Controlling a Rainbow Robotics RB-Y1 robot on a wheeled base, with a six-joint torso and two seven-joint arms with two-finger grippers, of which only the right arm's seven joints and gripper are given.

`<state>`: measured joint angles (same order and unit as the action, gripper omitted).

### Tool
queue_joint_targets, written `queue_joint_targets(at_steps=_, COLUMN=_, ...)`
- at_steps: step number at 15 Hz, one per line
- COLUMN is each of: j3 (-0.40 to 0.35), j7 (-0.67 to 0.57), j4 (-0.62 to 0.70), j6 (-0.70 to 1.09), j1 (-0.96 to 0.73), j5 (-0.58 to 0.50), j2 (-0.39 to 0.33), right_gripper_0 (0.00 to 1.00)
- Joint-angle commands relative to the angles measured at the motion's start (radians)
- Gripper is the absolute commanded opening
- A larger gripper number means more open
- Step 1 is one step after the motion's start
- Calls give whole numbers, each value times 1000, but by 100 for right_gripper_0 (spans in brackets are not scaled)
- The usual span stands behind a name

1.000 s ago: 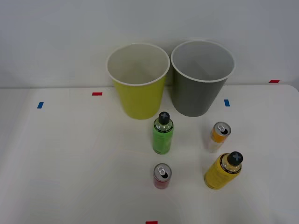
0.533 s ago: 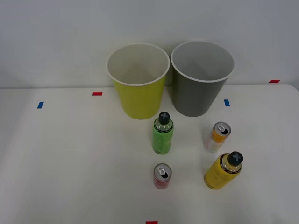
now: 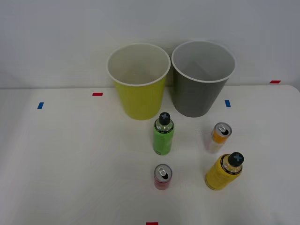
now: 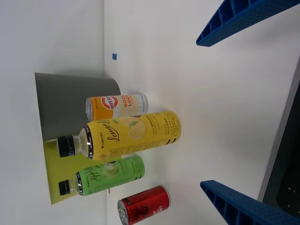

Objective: Put cans in the gray bin, plastic bottles in the light green bin

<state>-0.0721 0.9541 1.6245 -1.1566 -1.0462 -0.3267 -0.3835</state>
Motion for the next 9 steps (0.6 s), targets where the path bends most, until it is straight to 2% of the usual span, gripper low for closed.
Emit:
queue_joint_targets(at_steps=1, j3=14, j7=-5, j4=-46, j6=8, j1=21, j5=26, j2=18, right_gripper_0=100)
queue_joint_targets(at_steps=3, j3=15, j7=3, j4=-52, j6=-26, j1=-3, j5=83, j2=-2, right_gripper_0=100)
queue_joint_targets(at_steps=6, j3=60, j7=37, j4=-52, j6=-130, j1=-20, j5=86, j2=-49, right_gripper_0=100)
queue_joint_targets(at_steps=8, j3=117, j7=186, j4=-52, j6=-144, j1=-11, j5=149, j2=-92, right_gripper_0=100)
queue_joint_targets(at_steps=9, j3=141, j7=215, j4=-52, j6=-141, j1=-6, j5=172, j2=-114, right_gripper_0=100)
